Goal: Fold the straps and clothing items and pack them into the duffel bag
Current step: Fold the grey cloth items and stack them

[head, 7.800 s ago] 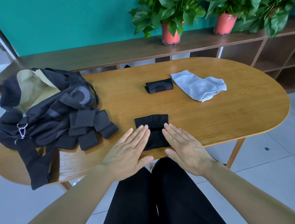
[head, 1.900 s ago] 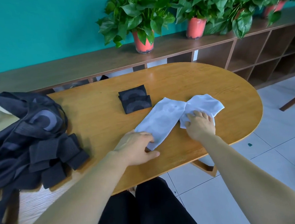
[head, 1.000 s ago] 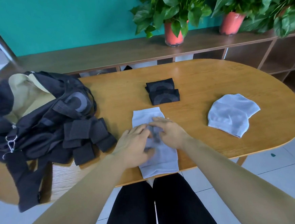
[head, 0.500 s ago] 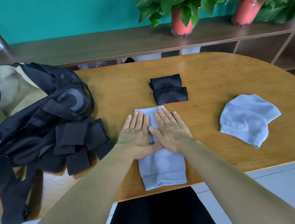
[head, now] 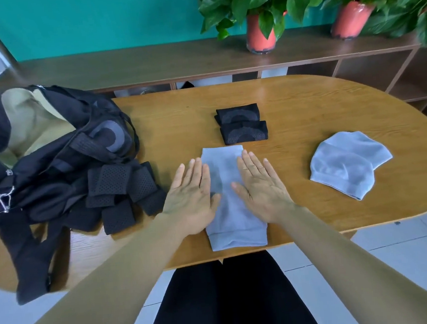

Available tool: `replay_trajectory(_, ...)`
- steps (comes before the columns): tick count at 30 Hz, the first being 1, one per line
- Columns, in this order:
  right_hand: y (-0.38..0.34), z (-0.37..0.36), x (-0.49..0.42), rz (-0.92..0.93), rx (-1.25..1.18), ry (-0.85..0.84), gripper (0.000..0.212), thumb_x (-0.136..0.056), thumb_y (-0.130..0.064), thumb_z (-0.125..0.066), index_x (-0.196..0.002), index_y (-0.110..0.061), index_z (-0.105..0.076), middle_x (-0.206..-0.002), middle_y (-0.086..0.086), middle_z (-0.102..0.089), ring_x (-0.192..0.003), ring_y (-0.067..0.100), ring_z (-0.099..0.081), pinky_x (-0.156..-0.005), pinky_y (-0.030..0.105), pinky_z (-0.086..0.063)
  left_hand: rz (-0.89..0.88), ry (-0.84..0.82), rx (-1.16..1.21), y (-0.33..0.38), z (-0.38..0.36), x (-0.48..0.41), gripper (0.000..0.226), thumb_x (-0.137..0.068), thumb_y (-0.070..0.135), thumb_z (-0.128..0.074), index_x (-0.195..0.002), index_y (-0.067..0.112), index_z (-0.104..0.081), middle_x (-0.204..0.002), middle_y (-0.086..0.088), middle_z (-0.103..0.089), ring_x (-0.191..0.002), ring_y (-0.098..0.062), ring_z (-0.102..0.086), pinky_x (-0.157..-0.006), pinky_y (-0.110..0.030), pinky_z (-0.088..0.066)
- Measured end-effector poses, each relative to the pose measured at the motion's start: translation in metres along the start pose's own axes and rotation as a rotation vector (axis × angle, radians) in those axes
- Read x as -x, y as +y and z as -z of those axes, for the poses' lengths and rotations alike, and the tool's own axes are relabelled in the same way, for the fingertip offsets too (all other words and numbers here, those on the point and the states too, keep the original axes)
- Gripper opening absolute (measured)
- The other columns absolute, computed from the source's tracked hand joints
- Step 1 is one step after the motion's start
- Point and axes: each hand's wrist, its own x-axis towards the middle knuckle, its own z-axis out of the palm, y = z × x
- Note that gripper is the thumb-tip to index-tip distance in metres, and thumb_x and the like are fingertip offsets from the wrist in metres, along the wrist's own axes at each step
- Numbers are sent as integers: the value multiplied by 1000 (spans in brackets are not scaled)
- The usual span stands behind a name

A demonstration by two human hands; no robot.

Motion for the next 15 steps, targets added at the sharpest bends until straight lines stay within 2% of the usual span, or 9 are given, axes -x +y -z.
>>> replay_trajectory(3,-19,-4,25,47,20,-2,63,-99,-48,-7,-150,-14,9,-157,0,19,-143,10,22,-117,35,13,-65,61,46,24,-6,26,65,-101,43,-8,-149,7,14,-158,-9,20,-144,-18,23,-116,-39,18)
replay_trajectory(5,-28,-11,39,60,44,-21,74,-88,-55,10,-150,-14,10,-157,0,18,-142,10,22,-117,35,13,-82,53,72,33,-15,39,63,-100,42,-5,-150,9,14,-158,-7,18,-144,-16,23,-115,-38,20)
replay_trajectory(7,-27,-19,48,31,42,-56,87,-78,-66,19,-149,-17,12,-156,-2,21,-142,9,23,-117,36,12,-51,47,107,34,-24,47,66,-95,49,6,-149,11,15,-159,-5,18,-144,-14,22,-116,-38,19)
replay_trajectory(11,-11,-22,54,14,78,-65,85,-77,-64,17,-148,-18,15,-156,-4,22,-141,7,25,-117,37,12,-46,52,96,25,-32,51,85,-75,62,31,-143,11,22,-158,-5,17,-144,-14,22,-117,-40,16)
replay_trajectory(15,-4,-18,56,24,116,-94,74,-89,-60,3,-148,-18,16,-156,-4,22,-141,8,25,-117,38,12,-58,33,77,16,-32,57,85,-76,60,28,-144,11,21,-158,-6,18,-144,-14,22,-116,-41,17)
